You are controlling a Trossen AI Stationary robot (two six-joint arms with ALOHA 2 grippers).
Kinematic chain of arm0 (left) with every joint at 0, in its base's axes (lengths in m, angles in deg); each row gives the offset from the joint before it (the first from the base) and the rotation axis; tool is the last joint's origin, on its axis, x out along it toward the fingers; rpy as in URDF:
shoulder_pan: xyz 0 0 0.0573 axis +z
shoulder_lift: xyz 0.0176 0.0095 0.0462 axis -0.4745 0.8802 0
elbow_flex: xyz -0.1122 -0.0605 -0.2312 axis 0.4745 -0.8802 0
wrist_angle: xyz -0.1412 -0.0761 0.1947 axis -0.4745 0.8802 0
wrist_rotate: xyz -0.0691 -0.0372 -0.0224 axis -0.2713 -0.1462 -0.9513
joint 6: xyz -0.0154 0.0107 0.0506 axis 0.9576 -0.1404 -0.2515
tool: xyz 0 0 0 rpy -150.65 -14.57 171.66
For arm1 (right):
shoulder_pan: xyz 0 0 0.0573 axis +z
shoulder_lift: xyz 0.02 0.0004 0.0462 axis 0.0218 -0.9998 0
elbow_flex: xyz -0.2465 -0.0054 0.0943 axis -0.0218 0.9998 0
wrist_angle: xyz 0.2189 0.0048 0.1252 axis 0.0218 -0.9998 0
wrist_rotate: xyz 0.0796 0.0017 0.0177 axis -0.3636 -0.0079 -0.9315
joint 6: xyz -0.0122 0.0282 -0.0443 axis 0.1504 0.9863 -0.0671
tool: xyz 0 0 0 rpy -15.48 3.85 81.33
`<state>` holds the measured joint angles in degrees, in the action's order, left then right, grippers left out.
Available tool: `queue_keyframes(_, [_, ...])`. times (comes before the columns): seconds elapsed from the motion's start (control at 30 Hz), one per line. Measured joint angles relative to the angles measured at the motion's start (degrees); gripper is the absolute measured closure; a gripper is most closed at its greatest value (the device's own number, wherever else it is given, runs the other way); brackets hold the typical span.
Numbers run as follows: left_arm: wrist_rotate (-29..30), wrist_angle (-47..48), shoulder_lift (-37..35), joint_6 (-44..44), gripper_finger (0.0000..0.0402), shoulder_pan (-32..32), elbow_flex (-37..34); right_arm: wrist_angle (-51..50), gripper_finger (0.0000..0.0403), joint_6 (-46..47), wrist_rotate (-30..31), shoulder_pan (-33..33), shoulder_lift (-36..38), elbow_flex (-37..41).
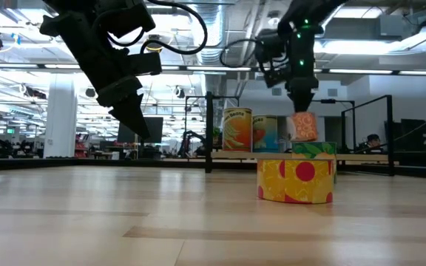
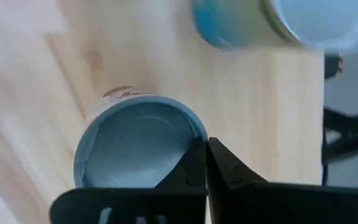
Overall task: Pick and place cans onto a shelf
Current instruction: Put the canned sauce on the shelf
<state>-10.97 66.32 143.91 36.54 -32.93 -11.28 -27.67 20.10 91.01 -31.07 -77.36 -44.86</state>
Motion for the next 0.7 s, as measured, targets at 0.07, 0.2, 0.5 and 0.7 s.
queue_keyframes(0.07, [0.0, 0.0, 0.0, 0.0, 0.0401, 0.0, 0.0, 0.6, 0.0393, 0.0, 0.0, -2.2, 0.0, 0.9])
queue_keyframes(0.2, [0.0, 0.0, 0.0, 0.0, 0.0402, 0.0, 0.0, 2.6, 0.0389, -0.6, 0.5, -6.3, 0.0, 2.7])
queue_keyframes(0.5, [0.0, 0.0, 0.0, 0.0, 0.0401, 0.0, 0.0, 7.2, 0.0393, -1.7, 0.5, -15.0, 0.0, 3.4])
queue_keyframes(0.7, [0.0, 0.0, 0.0, 0.0, 0.0401, 0.0, 0.0, 7.2, 0.0392, -1.3, 0.5, -19.3, 0.0, 3.4])
